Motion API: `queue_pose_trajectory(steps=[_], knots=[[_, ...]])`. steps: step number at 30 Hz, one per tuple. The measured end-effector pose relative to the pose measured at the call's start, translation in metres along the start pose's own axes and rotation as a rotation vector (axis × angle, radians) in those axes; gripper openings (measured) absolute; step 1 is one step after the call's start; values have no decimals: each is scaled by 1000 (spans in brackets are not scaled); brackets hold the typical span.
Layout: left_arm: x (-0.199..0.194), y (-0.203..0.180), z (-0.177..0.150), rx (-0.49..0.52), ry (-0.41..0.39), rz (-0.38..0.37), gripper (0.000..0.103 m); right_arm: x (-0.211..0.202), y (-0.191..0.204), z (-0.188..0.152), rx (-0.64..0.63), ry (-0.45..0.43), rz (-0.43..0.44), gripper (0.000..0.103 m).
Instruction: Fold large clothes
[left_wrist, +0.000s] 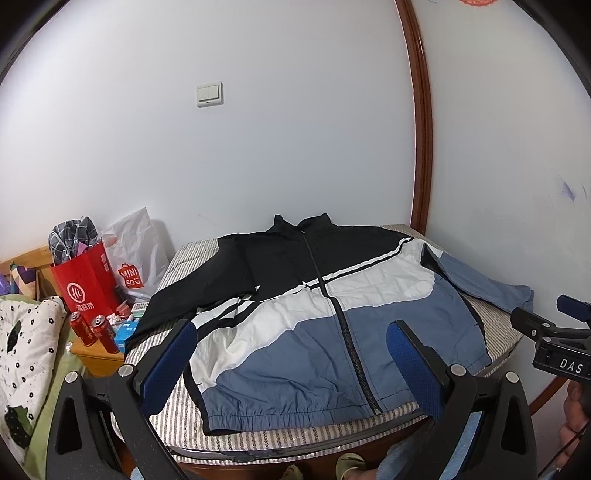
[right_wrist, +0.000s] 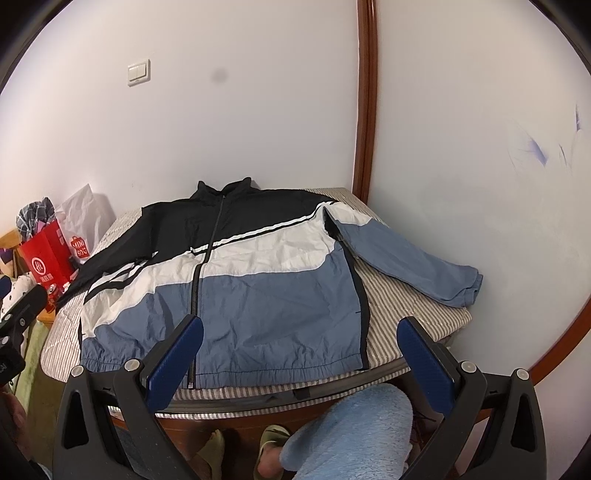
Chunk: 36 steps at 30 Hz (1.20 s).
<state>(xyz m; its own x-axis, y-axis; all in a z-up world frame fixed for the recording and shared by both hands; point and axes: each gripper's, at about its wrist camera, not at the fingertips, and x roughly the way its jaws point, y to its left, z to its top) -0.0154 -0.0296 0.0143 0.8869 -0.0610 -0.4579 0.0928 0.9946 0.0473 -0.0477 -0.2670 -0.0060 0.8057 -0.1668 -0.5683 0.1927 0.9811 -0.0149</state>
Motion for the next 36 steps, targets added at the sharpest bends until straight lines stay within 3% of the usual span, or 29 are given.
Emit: queue_pose_trajectory(steps=[5,13,24,31,36], knots=[[8,-4,6,-12,19,-18,103,6,-3,5,22,5,4,103],[20,-9,26,-34,33,15,103,20,-6,21,-8,-11,7,103],[54,-5,38,-100,115,83,103,64,1,50,-116,19,107,103],[80,29,25,-182,171,138,103,91,18,58,-168,34,194,102],[111,77,1,-219,236,166,102,115,39,59,-159,33,189,94]])
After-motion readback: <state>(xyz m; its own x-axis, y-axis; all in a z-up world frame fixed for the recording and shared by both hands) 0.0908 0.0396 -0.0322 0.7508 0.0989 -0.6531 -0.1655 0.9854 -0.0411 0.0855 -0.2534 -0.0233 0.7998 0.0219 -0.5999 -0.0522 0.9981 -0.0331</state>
